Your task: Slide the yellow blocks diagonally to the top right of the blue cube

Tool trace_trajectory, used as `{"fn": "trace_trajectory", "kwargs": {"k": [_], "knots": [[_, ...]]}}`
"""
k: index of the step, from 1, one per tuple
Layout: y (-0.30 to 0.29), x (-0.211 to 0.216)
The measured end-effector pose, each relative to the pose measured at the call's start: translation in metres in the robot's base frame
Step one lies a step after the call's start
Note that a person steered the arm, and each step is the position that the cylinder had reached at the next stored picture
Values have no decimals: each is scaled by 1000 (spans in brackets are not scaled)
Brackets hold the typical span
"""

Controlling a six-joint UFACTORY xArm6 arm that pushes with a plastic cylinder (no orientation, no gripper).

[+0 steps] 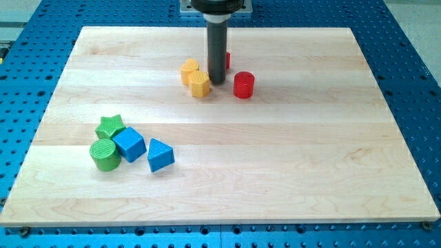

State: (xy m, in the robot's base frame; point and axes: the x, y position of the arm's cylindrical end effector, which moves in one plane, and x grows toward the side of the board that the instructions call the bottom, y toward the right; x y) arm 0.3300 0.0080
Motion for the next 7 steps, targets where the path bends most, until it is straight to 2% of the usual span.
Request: {"fn": "trace_trajectory", "kwargs": {"k": [1, 2, 3, 4, 5, 6, 7], "knots": [[-65, 30], [-75, 37], [-74, 78], [-123, 84], [-162, 109], [-155, 16], [-121, 3]]}}
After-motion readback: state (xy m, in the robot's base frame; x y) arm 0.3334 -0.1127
